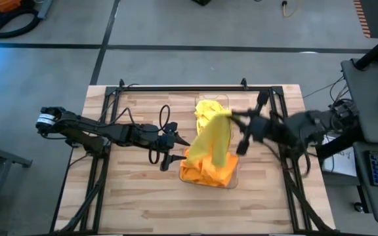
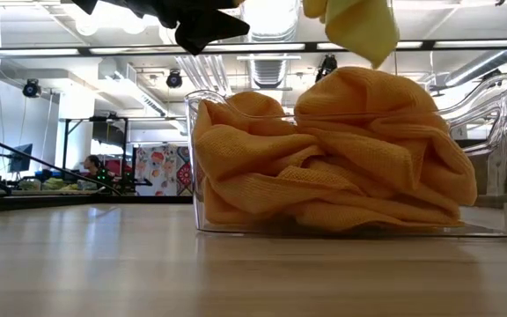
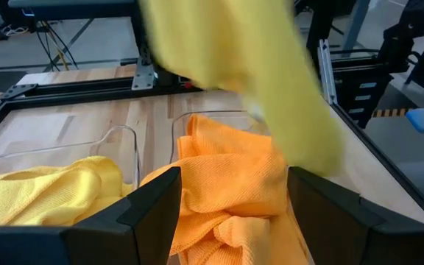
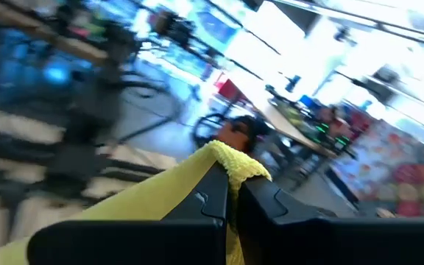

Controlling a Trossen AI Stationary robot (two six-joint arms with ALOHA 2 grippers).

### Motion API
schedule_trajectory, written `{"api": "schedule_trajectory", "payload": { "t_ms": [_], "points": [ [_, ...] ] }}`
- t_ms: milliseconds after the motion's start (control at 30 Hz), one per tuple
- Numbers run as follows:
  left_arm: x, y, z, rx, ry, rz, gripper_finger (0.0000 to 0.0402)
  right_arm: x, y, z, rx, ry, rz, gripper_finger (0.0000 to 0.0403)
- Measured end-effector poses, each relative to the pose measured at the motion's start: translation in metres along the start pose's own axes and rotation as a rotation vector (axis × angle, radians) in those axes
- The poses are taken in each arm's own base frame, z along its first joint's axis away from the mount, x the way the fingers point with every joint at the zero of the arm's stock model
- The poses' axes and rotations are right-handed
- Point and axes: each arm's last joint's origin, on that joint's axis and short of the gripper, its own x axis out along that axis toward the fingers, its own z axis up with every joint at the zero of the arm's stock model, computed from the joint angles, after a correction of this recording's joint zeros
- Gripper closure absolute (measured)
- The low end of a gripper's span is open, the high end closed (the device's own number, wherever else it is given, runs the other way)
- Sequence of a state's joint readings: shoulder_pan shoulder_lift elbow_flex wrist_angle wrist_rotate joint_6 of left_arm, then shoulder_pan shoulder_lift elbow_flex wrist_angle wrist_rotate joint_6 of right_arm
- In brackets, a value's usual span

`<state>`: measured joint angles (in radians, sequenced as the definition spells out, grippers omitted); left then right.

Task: Sort microfiber towel by color & place in baskets
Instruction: Put the yellow towel into the top transparent bin

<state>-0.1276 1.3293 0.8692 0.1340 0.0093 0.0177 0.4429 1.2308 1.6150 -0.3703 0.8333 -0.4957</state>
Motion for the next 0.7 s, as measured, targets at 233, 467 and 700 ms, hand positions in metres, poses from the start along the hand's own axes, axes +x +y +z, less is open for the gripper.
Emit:
{"api": "schedule_trajectory", "payload": {
  "t_ms": [233,467,700],
  "points": [
    [0.000,0.000,0.000,0.008,0.000,0.000,0.0170,0.010,-0.044,-0.008,0.069,-0.010,-0.103,0.0394],
    [0.000,0.000,0.000,0.011,0.000,0.000,0.0170,0.033,-0.069,-0.027,0.080,0.052,-0.196,0.0394],
    [0.000,0.000,0.000,0.011,0.000,0.000,0.0170,0.054,-0.083,-0.060,0.096,0.181,-0.278,0.0394]
  ]
}}
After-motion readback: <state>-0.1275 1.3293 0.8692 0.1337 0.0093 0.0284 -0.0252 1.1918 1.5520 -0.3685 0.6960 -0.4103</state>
